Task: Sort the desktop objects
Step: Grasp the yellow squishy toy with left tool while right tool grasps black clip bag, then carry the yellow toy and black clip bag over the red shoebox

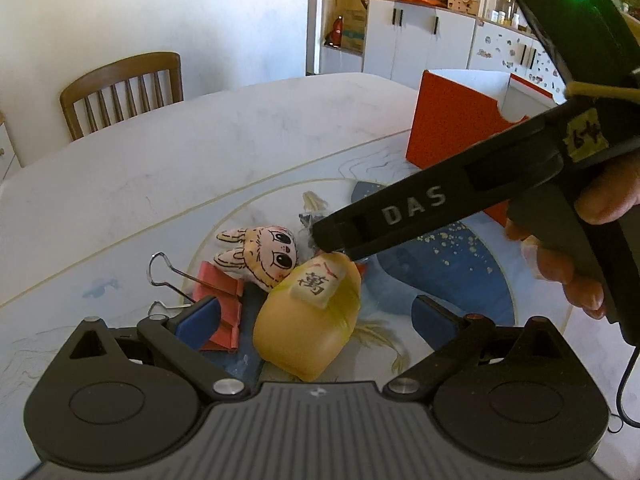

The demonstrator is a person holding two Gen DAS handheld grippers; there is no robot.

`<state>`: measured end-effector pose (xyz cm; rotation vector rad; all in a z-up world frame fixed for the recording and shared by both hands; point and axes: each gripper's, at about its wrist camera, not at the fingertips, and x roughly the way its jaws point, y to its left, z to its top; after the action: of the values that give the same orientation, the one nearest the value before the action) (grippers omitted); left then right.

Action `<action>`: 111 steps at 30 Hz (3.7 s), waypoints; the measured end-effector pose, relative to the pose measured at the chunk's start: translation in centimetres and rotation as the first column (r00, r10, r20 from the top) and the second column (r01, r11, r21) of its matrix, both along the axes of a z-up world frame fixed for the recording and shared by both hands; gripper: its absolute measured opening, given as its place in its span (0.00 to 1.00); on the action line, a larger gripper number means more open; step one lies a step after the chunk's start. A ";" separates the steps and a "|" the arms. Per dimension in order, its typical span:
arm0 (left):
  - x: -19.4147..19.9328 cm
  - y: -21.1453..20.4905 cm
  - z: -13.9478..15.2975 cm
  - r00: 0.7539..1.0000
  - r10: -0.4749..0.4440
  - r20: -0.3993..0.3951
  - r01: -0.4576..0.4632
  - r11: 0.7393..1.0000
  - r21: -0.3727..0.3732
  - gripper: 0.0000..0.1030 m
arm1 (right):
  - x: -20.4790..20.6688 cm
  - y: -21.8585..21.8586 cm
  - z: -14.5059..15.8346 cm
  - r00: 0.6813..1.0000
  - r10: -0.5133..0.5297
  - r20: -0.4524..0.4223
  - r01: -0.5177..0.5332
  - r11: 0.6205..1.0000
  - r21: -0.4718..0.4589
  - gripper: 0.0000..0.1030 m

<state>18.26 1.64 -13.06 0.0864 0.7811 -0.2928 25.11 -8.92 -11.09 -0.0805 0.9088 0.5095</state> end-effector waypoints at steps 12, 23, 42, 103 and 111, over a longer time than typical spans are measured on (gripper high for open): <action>0.2 -0.4 -1.0 1.000 -0.017 -0.005 0.017 1.000 0.011 0.84 | 0.9 0.0 -0.8 1.000 -0.010 -0.029 0.011 1.000 0.010 0.72; 0.4 -0.4 -1.1 1.000 -0.016 -0.015 0.016 1.000 0.015 0.73 | 1.1 -0.1 -1.3 0.998 -0.007 -0.063 0.009 0.999 0.036 0.56; -0.9 -0.7 0.1 0.999 -0.017 -0.047 0.017 1.000 -0.009 0.57 | -0.8 -2.5 0.5 0.999 -0.040 -0.027 0.041 0.998 0.043 0.36; -2.4 -15.7 12.0 0.997 -0.027 0.078 0.035 0.994 -0.107 0.57 | -6.2 -23.8 11.5 0.970 -0.191 0.149 0.166 0.973 0.162 0.36; 0.4 -20.9 12.1 0.991 -0.090 0.095 0.097 0.993 -0.070 0.57 | -4.7 -28.7 10.8 0.956 -0.258 0.141 0.233 0.957 0.170 0.36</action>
<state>18.65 -19.26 -0.93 0.0662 0.6756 -0.4040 20.44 -37.61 -0.32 0.1278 0.7061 0.3324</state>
